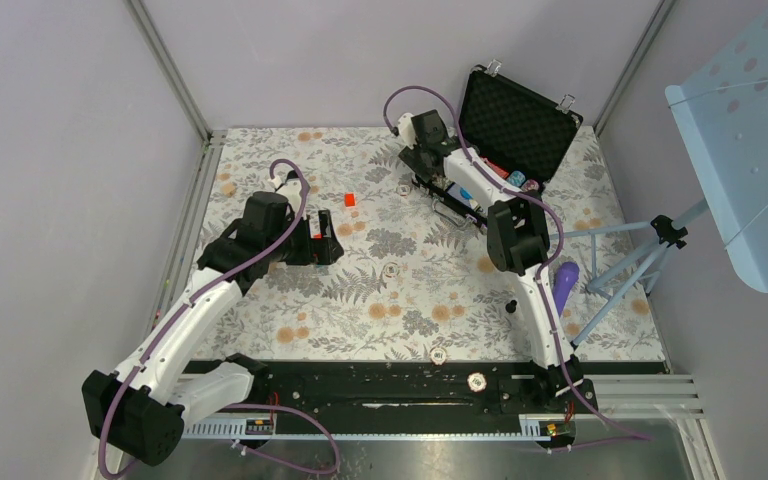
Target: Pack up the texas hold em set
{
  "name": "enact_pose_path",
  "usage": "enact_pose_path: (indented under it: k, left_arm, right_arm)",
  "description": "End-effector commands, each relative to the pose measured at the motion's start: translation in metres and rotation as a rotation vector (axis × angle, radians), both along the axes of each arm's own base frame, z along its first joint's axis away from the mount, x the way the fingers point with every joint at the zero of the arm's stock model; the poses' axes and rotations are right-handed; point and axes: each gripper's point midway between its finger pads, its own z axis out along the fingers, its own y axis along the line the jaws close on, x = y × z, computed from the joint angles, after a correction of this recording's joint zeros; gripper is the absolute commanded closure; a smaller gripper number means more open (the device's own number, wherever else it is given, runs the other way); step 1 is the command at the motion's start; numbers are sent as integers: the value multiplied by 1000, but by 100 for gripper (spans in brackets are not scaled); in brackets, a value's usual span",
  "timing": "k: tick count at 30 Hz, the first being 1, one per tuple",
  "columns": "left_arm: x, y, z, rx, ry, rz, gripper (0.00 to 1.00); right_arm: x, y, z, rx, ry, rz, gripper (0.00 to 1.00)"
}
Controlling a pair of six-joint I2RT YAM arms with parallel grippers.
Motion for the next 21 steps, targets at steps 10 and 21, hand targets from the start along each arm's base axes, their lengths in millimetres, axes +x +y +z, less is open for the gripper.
enact_pose_path:
  k: [10,21]
  left_arm:
    - [6,-3,4,-19,-24,-8,6]
    - [6,-4,3,-19,-21,-10,6]
  right_arm:
    - [12,1,56,85,-99,-7,26]
    - [1,19,48,161,-38,68,26]
